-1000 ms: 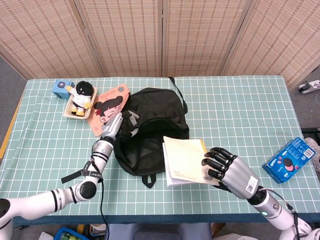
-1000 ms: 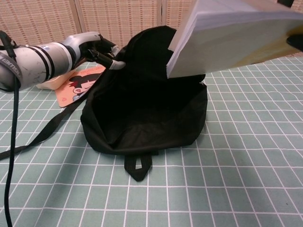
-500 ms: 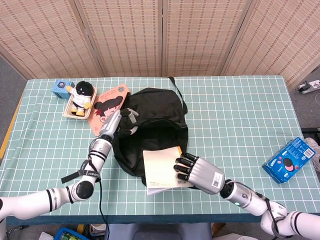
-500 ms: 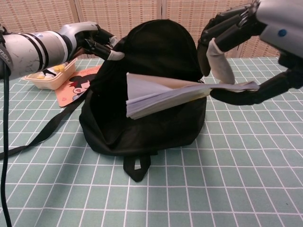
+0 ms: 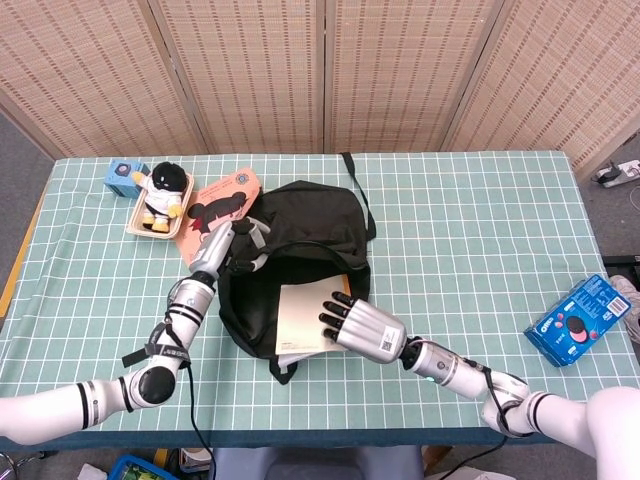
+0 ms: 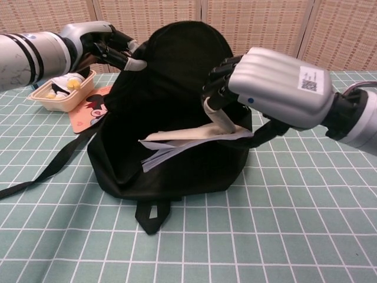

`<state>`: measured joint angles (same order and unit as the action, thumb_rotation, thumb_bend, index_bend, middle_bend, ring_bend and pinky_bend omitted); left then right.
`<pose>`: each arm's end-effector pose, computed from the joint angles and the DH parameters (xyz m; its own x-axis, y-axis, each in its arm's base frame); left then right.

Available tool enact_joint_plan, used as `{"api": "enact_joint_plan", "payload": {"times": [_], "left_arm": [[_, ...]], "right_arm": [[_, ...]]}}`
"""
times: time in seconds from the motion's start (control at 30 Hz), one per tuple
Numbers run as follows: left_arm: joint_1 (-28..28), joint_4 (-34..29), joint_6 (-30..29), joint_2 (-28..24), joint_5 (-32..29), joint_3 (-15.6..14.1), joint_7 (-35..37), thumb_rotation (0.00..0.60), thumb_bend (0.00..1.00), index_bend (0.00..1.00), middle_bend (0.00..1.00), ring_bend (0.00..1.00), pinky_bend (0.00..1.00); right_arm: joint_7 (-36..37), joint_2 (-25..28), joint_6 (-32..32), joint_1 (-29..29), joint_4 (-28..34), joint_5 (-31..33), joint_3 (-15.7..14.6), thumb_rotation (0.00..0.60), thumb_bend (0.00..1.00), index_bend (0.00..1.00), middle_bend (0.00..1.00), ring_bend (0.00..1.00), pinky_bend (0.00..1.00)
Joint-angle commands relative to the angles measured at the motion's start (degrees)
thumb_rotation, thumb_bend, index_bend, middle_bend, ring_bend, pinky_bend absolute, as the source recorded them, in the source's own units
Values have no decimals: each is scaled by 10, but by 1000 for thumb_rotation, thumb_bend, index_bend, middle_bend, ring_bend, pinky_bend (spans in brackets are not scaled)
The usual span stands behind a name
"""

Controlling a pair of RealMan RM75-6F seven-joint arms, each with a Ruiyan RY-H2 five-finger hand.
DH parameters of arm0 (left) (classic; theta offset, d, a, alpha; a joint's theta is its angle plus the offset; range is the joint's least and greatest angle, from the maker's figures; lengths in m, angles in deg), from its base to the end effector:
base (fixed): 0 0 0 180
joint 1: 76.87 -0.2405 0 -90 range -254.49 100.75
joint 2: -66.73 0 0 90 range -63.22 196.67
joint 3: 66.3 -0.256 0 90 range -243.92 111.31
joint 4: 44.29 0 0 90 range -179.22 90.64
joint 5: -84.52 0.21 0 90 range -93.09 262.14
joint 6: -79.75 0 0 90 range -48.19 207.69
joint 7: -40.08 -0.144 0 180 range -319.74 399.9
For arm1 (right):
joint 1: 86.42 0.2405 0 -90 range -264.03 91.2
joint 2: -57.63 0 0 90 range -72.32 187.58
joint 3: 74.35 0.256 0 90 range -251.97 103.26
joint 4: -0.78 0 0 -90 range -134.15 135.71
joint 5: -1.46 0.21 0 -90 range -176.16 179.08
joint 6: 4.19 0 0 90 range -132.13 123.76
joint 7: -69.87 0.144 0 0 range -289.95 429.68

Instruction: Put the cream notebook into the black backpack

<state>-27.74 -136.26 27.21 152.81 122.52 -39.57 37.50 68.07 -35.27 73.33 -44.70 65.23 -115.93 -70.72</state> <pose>-0.0801 0.3951 0.0273 -0.2605 0.3259 0.9088 0.9561 -0.0439 0.2898 -0.1227 -0.2971 -0.0115 0.4508 0.2349 0.8612 -0.3093 -0.8639 0.3975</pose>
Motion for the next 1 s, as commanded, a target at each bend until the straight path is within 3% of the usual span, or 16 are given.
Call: {"api": "enact_joint_plan", "payload": {"times": [0.03, 1.0], "left_arm": [[-1, -5, -1, -5, -1, -2, 2, 600, 404, 800, 330, 239, 214], [11, -26, 5, -31, -31, -14, 13, 600, 404, 796, 330, 239, 214]], "right_arm": [[-15, -33, -11, 12, -42, 14, -2, 600, 606, 847, 529, 373, 371], [-77, -195, -88, 82, -260, 112, -1, 600, 606, 867, 551, 378, 371]]}}
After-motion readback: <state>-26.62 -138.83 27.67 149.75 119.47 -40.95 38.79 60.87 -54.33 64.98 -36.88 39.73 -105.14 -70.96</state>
